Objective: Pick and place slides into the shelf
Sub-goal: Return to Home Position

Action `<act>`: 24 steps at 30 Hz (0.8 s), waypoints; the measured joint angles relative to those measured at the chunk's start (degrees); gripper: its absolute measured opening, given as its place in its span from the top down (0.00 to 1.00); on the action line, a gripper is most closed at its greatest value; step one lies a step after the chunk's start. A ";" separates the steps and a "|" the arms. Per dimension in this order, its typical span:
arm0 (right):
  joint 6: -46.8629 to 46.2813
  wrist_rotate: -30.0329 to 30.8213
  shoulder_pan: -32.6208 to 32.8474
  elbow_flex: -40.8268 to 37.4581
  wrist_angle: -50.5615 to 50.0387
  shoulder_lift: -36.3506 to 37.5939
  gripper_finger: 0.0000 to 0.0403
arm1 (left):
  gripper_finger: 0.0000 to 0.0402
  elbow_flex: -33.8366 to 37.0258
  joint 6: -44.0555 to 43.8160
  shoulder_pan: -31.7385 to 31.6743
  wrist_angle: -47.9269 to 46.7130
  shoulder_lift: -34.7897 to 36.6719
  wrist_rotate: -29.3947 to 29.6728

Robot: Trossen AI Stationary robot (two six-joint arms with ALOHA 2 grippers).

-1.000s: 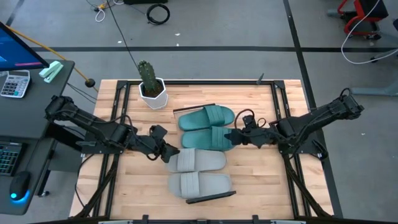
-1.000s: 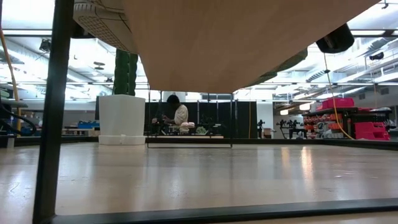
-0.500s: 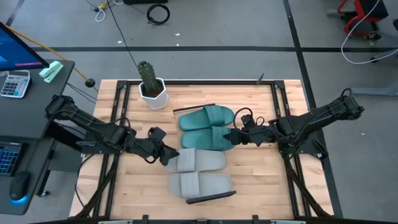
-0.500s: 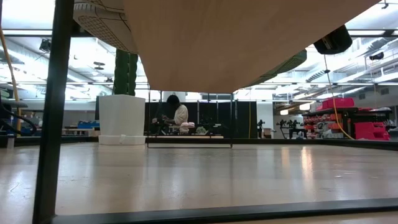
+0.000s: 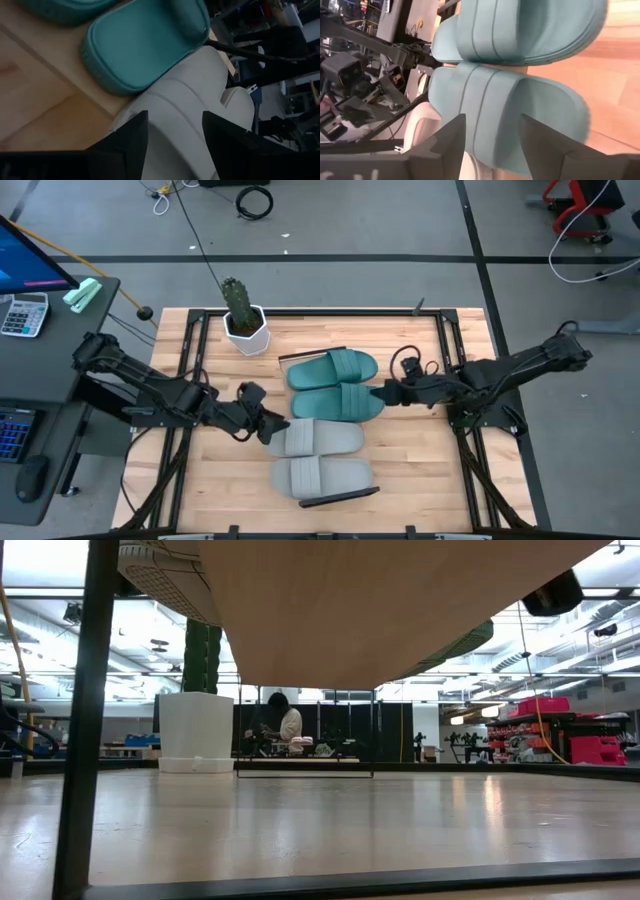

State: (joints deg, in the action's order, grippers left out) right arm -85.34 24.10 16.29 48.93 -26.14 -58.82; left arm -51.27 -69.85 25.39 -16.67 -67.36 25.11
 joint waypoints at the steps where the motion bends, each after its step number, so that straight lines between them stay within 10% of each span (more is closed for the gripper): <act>1: 0.07 0.02 0.09 0.00 -0.81 0.95 0.54 | 0.52 0.00 0.95 0.00 0.41 0.15 0.18; 14: 1.14 1.30 9.59 0.00 -14.55 12.93 0.56 | 0.68 0.04 23.13 1.02 12.46 1.32 8.55; 24: 4.71 1.67 17.77 0.00 -21.21 18.16 0.97 | 0.93 0.04 42.12 5.39 24.02 1.07 19.06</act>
State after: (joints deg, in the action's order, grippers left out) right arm -80.63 25.78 34.06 48.93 -47.36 -40.66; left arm -51.22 -27.73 30.78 7.35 -66.28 44.16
